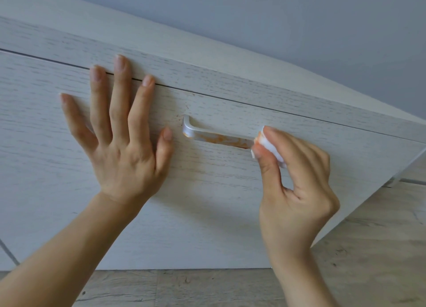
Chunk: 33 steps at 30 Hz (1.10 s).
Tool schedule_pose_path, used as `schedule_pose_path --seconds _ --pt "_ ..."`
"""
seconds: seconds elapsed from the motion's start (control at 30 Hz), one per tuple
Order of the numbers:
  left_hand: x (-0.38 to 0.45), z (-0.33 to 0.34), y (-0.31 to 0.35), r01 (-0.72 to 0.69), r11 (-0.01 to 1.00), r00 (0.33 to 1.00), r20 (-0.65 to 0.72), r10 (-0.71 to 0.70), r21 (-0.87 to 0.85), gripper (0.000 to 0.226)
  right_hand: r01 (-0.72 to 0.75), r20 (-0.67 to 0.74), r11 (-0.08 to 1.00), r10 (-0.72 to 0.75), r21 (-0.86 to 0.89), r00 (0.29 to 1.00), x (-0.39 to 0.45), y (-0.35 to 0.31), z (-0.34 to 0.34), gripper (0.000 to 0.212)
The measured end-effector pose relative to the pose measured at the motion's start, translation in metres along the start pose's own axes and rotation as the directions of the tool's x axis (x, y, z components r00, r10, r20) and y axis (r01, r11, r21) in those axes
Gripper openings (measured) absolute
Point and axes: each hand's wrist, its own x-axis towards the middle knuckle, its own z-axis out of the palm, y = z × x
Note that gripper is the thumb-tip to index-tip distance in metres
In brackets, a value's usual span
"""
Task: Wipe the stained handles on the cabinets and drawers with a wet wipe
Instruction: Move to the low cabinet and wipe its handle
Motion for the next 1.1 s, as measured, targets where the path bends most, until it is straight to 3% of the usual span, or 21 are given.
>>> schedule_pose_path --seconds 0.3,0.43,0.87,1.1 --pt "-0.002 -0.001 -0.003 -0.041 0.999 0.999 0.011 0.041 0.01 0.053 -0.003 -0.011 1.0 0.004 0.009 1.0 -0.001 -0.002 -0.001 0.024" --pt "-0.016 -0.006 -0.006 -0.109 0.994 0.99 0.096 0.108 0.001 0.055 0.08 0.018 0.996 -0.081 0.028 0.997 0.002 -0.009 0.006 0.012" --pt "-0.022 -0.002 -0.006 -0.107 0.994 0.992 0.07 0.107 0.003 0.057 0.01 0.014 0.999 -0.011 0.046 1.0 0.004 -0.01 0.003 0.019" --pt "-0.022 0.0 -0.007 -0.116 0.993 0.992 0.051 0.115 0.013 0.057 0.191 0.09 0.976 -0.182 -0.103 0.979 0.009 -0.001 0.008 0.018"
